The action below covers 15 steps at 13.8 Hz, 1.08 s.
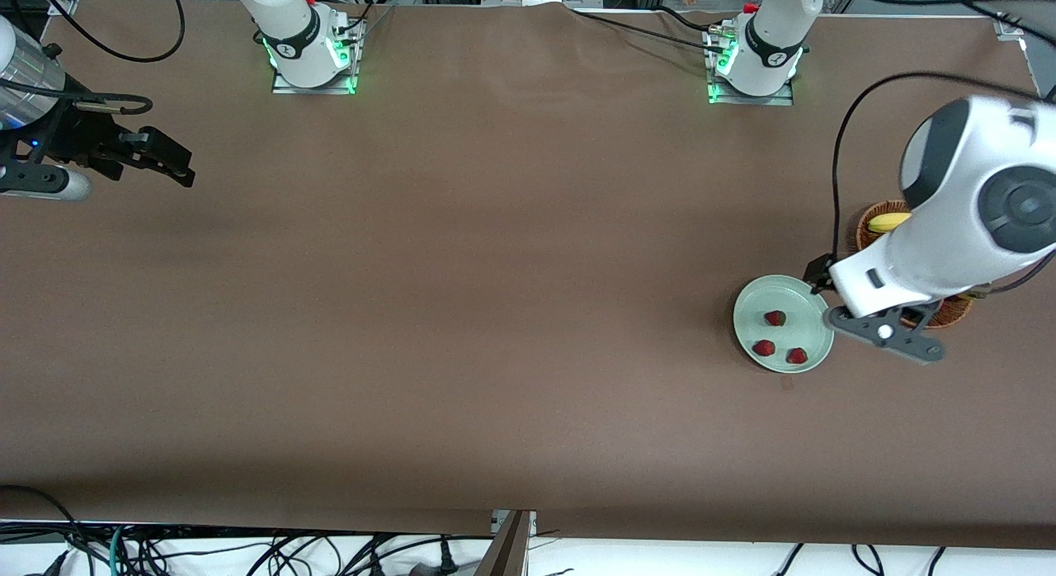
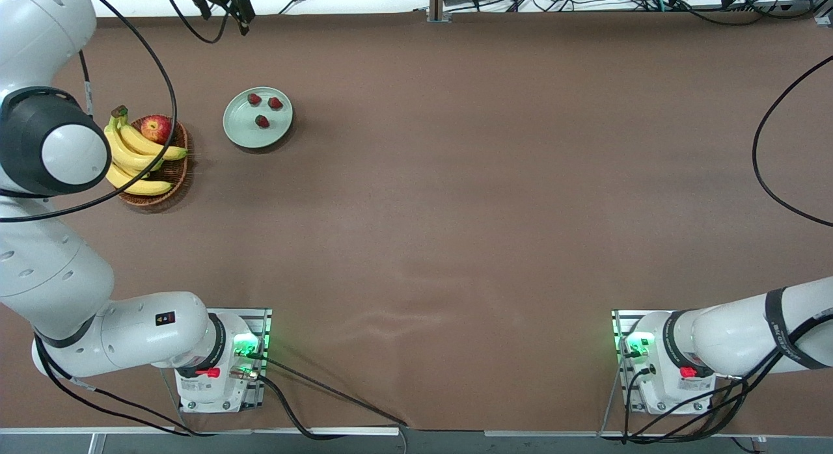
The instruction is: Collect all strawberries into plate
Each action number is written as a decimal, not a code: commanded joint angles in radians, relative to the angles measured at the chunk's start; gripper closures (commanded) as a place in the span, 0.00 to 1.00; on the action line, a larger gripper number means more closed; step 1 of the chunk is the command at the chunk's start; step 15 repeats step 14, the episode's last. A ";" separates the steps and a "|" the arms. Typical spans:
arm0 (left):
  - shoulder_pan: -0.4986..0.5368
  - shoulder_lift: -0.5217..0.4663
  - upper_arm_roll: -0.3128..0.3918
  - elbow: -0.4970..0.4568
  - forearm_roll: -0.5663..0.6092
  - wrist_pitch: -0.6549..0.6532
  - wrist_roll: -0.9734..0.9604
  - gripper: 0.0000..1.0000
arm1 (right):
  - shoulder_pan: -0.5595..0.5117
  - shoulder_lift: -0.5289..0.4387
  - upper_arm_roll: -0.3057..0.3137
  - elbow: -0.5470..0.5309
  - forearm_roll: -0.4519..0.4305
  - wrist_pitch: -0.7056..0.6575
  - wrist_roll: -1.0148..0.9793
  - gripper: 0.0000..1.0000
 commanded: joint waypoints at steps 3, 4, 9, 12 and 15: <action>-0.012 -0.046 0.036 0.104 -0.061 -0.088 -0.266 0.00 | -0.008 0.008 -0.001 0.030 -0.012 -0.007 -0.012 0.01; -0.050 -0.101 0.114 0.072 -0.127 -0.038 -0.286 0.00 | -0.010 0.008 -0.001 0.030 -0.012 -0.007 -0.011 0.01; -0.200 -0.450 0.389 -0.405 -0.341 0.184 -0.268 0.00 | -0.010 0.009 -0.001 0.030 -0.025 0.001 -0.008 0.01; -0.195 -0.445 0.394 -0.404 -0.339 0.174 -0.161 0.00 | -0.010 0.009 -0.001 0.030 -0.025 -0.001 -0.009 0.01; -0.212 -0.445 0.420 -0.399 -0.339 0.159 -0.156 0.00 | -0.010 0.009 -0.001 0.030 -0.025 -0.001 -0.009 0.01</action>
